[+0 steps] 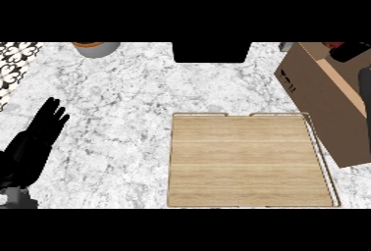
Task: Pick the pear from the tray and place it in the cardboard box
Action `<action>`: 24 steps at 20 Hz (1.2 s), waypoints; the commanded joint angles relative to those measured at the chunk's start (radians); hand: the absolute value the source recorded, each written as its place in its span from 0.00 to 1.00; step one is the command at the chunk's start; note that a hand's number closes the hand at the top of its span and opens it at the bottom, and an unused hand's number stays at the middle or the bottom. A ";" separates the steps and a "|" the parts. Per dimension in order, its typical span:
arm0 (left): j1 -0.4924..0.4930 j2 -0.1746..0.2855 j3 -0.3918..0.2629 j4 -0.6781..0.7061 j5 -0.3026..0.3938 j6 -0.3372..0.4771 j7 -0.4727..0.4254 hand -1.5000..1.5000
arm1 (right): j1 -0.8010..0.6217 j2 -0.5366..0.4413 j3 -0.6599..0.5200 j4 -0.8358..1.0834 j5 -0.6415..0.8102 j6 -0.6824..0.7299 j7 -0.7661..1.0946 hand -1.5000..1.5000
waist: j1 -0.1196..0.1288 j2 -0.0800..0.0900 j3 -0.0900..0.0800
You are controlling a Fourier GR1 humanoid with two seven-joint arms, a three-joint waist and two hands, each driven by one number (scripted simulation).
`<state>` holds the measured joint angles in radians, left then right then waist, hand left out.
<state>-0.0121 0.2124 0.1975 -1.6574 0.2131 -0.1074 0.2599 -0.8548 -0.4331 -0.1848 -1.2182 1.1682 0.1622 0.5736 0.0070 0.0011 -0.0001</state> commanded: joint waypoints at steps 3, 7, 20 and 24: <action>-0.007 -0.015 -0.014 -0.036 -0.013 0.023 0.043 0.50 | 0.088 -0.034 -0.048 0.117 -0.039 -0.142 -0.152 1.00 | 0.000 0.000 0.001; -0.074 0.011 0.012 0.060 -0.004 -0.005 0.015 0.50 | 0.015 -0.027 -0.076 0.339 -0.042 -0.267 -0.218 1.00 | 0.008 0.005 0.000; -0.052 0.016 0.025 0.030 0.018 -0.025 0.028 0.50 | 0.095 -0.005 -0.172 0.548 -0.179 -0.250 -0.334 0.00 | 0.008 0.004 0.001; -0.033 0.004 0.017 0.020 0.016 -0.032 0.014 0.50 | 0.098 0.006 -0.234 0.529 -0.256 -0.372 -0.431 0.00 | 0.004 0.002 0.001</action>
<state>-0.0505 0.2141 0.2043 -1.6594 0.2146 -0.1158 0.2976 -0.7712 -0.4650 -0.3900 -0.6875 0.9580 -0.1146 0.2083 0.0129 -0.0012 -0.0034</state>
